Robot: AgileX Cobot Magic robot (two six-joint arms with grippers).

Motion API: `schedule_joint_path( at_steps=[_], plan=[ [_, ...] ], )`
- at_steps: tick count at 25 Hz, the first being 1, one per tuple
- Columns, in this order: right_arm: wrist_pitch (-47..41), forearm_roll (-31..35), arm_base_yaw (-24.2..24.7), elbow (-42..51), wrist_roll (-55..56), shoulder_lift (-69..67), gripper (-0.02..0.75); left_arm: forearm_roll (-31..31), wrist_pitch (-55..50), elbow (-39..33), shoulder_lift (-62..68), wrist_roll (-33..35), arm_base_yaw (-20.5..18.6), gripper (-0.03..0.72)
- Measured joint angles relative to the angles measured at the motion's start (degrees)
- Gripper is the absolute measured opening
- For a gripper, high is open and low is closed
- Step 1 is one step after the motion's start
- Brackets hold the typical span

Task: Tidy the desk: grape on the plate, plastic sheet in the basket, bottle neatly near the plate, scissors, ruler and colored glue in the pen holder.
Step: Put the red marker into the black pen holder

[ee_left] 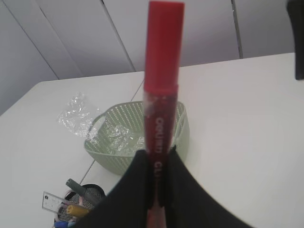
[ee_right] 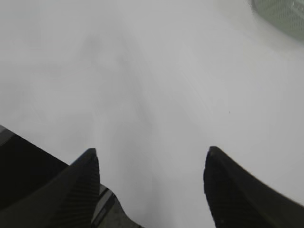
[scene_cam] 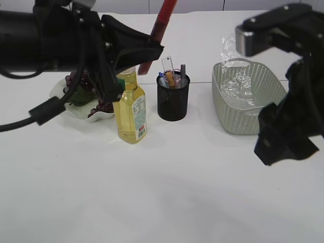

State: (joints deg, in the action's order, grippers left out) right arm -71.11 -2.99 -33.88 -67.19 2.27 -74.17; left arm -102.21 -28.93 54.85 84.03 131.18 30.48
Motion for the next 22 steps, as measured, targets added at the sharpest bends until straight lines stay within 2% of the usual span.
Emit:
schedule_joint_path(
  at_steps=[6,9,14,22],
  plan=[
    [2.87,1.44,6.91,9.47,-2.27,0.0,0.501,-0.1,0.22,8.27,6.89,-8.5,0.0,0.036],
    [5.5,3.55,10.0,10.85,-3.23,0.0,0.501,-0.1,0.67,11.5,10.48,-11.78,0.0,0.036],
    [9.35,4.36,10.71,11.15,-3.67,0.0,0.501,-0.1,2.86,18.27,17.08,-15.94,0.39,0.035],
    [13.81,4.36,12.58,12.32,-3.95,0.08,0.501,-0.27,8.68,31.57,28.47,-18.3,3.19,0.035]
  ],
)
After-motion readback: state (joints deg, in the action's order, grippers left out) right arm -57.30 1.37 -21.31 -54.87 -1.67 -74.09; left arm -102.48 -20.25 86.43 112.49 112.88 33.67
